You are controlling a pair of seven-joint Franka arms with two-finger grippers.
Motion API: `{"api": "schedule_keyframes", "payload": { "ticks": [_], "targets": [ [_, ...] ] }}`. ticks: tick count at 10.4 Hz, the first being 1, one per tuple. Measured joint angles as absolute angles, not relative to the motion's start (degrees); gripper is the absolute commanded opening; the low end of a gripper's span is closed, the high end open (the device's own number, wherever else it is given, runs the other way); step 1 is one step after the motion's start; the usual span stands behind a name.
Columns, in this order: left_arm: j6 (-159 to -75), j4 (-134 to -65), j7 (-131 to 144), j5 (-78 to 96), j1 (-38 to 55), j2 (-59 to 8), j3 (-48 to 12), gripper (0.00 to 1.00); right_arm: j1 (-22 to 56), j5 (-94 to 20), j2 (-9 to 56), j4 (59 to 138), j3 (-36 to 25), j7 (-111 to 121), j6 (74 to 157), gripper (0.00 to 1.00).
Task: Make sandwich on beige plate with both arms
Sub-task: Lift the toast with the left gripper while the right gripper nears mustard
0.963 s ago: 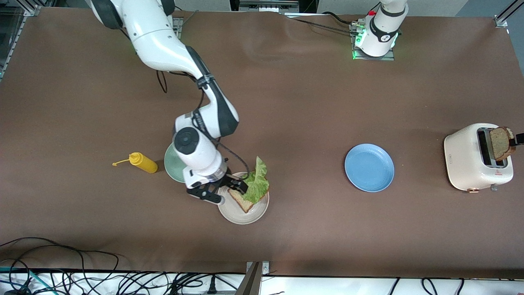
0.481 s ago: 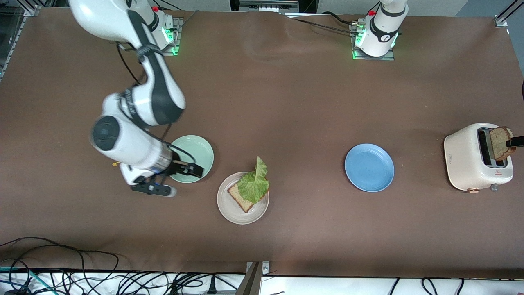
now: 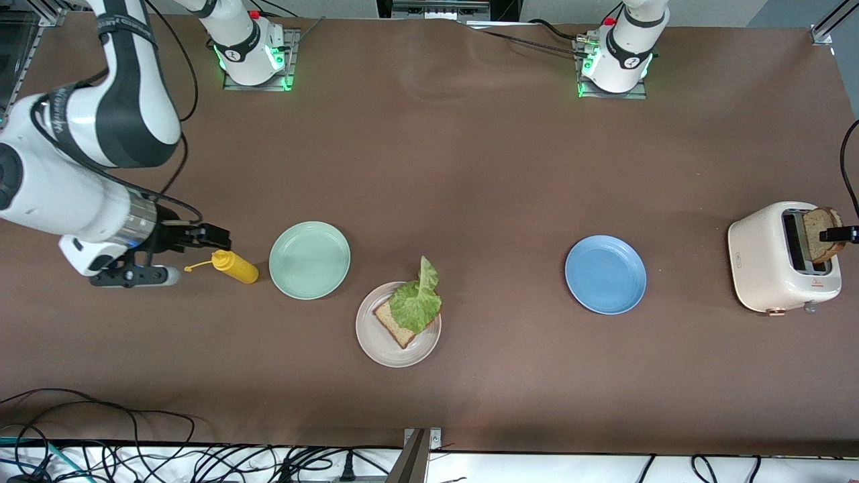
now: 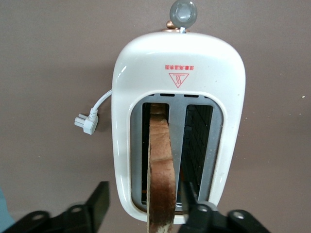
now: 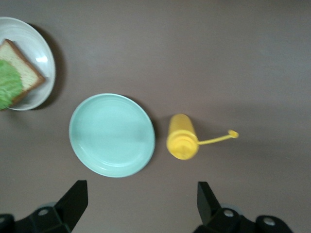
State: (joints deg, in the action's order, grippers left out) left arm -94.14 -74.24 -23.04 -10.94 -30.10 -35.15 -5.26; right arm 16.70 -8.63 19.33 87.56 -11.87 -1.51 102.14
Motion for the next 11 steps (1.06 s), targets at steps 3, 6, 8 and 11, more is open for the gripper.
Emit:
{"api": "schedule_keyframes", "payload": {
  "ticks": [3,6,8,11],
  "targets": [
    [-93.34,-74.24,-23.05,-10.95,-30.08,-35.14,-5.29,0.0,15.15,-4.31,15.71,90.9,-11.81,0.03,101.29,1.0],
    [-92.73,-73.85,-23.05,-10.95,-30.04,-35.01,-5.32,0.0,12.68,-3.45,14.78,92.46,-11.78,6.75,101.29,1.0],
    [-89.84,-72.22,-23.11,-11.16,-29.98,-34.13,-5.54,0.0,10.2,-3.44,14.84,93.01,-11.75,16.83,101.31,1.0],
    [-84.42,-69.42,-27.26,-11.47,-29.92,-29.96,-5.83,0.0,5.62,-5.06,16.54,93.28,-11.37,30.64,101.36,1.0]
  ]
}}
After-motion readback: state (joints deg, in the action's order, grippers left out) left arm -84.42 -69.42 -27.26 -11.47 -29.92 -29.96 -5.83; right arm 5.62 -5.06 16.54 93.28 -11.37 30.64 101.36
